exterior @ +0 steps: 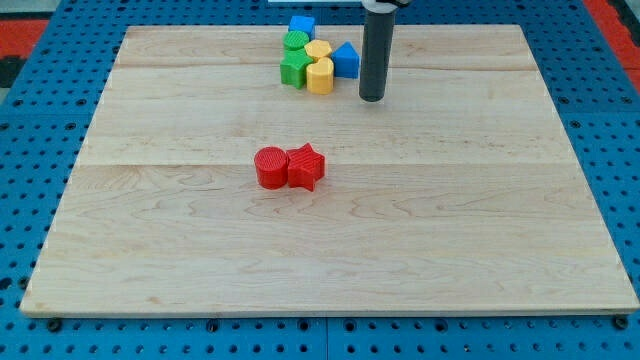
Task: Nudge the group of blocks down a bit
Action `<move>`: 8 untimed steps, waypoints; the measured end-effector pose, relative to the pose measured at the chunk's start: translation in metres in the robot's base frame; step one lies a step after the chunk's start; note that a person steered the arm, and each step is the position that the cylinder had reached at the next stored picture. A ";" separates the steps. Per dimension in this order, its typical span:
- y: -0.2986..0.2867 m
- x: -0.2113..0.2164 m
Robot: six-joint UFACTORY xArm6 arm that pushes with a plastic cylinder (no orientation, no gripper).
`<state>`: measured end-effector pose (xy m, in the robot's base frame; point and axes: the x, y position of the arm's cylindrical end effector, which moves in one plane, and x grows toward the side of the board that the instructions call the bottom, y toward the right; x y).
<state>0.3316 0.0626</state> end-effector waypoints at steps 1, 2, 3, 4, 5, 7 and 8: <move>0.003 -0.002; 0.042 -0.002; 0.091 -0.016; 0.103 -0.062; 0.069 -0.098; -0.041 -0.100; -0.050 -0.100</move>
<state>0.2320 0.0126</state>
